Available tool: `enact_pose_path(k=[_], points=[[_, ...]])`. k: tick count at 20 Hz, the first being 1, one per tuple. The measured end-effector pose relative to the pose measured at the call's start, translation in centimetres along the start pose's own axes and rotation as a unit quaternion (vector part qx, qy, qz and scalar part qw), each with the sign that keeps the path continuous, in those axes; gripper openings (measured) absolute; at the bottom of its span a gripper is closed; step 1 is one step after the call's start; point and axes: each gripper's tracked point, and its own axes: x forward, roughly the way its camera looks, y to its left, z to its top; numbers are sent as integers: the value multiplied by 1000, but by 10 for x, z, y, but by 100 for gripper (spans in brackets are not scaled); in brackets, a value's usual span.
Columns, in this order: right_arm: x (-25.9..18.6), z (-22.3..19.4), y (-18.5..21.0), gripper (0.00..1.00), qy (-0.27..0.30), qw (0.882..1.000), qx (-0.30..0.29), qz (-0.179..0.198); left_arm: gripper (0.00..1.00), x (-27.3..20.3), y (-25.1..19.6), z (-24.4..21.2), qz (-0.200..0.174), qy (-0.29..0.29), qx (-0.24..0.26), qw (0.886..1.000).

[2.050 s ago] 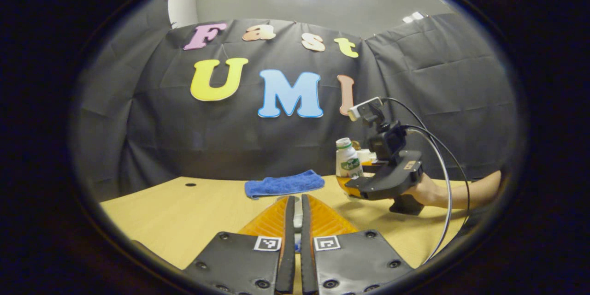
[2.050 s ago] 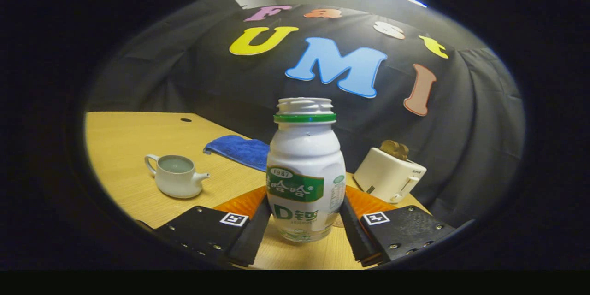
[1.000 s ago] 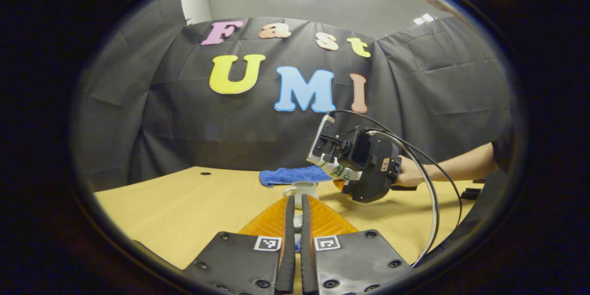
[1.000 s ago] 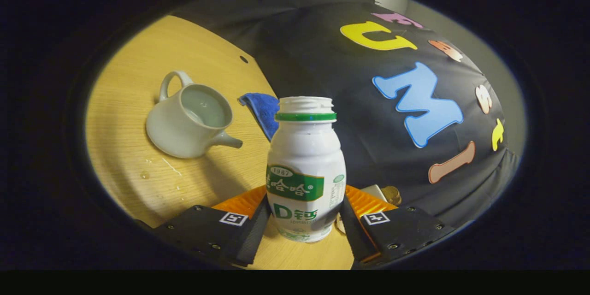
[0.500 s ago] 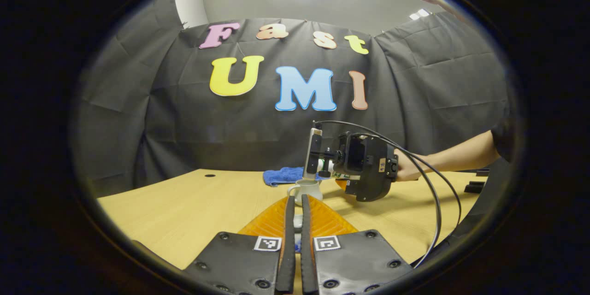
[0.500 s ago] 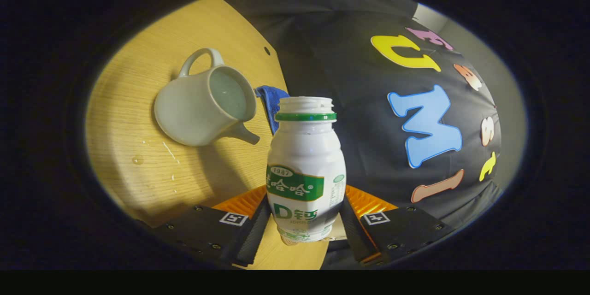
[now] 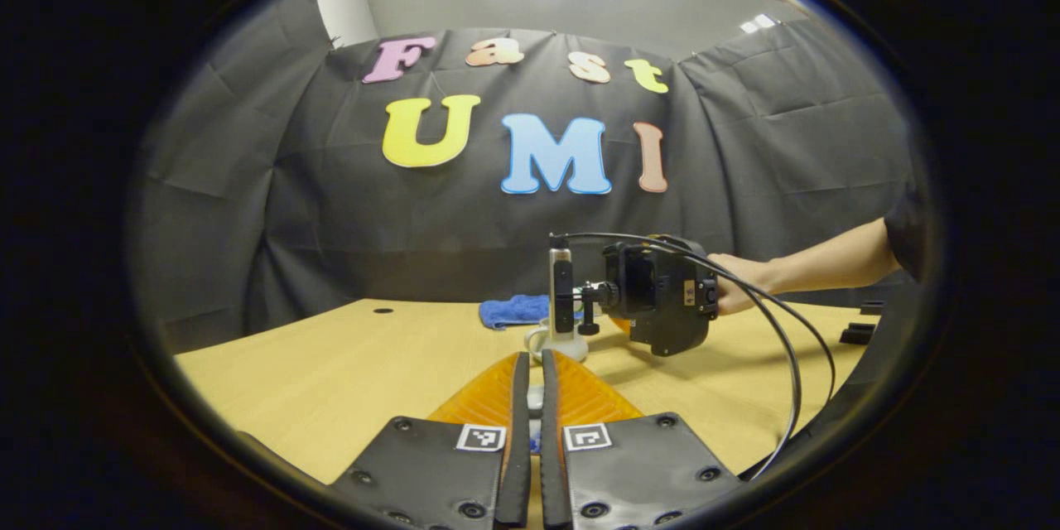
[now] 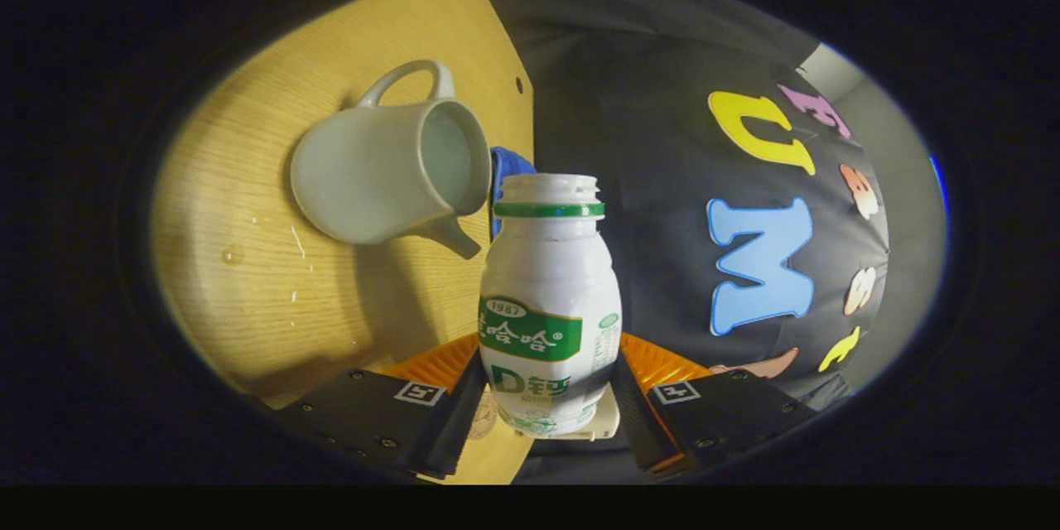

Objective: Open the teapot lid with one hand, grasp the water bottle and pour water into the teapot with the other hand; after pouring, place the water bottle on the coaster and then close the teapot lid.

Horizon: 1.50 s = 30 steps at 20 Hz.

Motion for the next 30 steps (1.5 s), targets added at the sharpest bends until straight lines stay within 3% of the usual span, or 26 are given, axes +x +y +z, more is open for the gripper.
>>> enact_pose_path(k=[2,3,5,6,7,13,14,19,22,29,30], points=[[1,2,-5,76,-1,1000,-28,-8,15,-1,2,-1,2,1,-1,1000],[1,3,-7,76,-2,999,-37,-10,12,1,3,-3,3,2,-1,1000],[2,5,-9,76,-3,999,-51,-13,15,0,4,-3,6,4,0,1000],[3,6,-10,75,-4,998,-57,-15,12,-1,5,-3,7,4,-2,1000],[2,6,-12,75,-4,998,-65,-17,15,0,4,-2,7,4,-2,1000],[3,5,-20,76,-2,995,-99,-29,12,2,10,-2,13,5,-5,1000],[3,5,-21,76,-2,994,-105,-32,15,2,12,-2,15,8,-7,1000],[3,4,-24,76,-1,993,-113,-34,12,4,14,-6,18,14,-14,1000],[4,3,-26,76,0,992,-119,-36,15,4,14,-7,17,14,-14,1000],[3,2,-37,76,2,988,-148,-52,12,5,15,-11,22,15,-8,1000],[3,4,-38,76,1,987,-153,-54,15,5,15,-11,22,16,-9,1000]])
